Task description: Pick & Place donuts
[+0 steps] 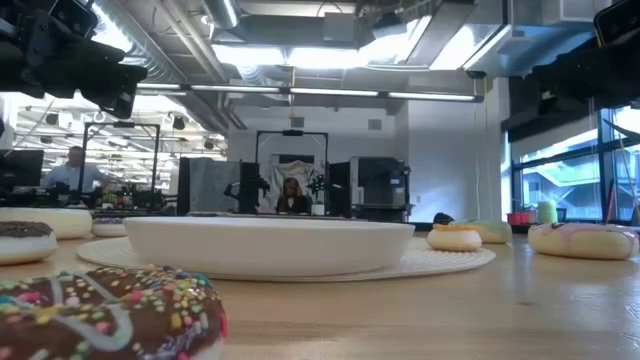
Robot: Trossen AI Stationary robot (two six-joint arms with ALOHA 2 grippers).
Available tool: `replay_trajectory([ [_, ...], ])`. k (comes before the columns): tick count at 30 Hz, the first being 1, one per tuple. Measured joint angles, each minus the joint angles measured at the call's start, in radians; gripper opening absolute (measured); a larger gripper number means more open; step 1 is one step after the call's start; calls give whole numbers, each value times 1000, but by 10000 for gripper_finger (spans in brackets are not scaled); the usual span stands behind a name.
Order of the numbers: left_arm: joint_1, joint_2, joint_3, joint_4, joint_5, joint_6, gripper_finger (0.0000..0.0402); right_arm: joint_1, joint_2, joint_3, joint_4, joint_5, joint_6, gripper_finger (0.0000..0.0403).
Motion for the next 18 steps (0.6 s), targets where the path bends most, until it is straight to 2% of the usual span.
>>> replay_trajectory([
  [18,0,0,0,0,0,0,151,0,0,0,0,0,0,129],
])
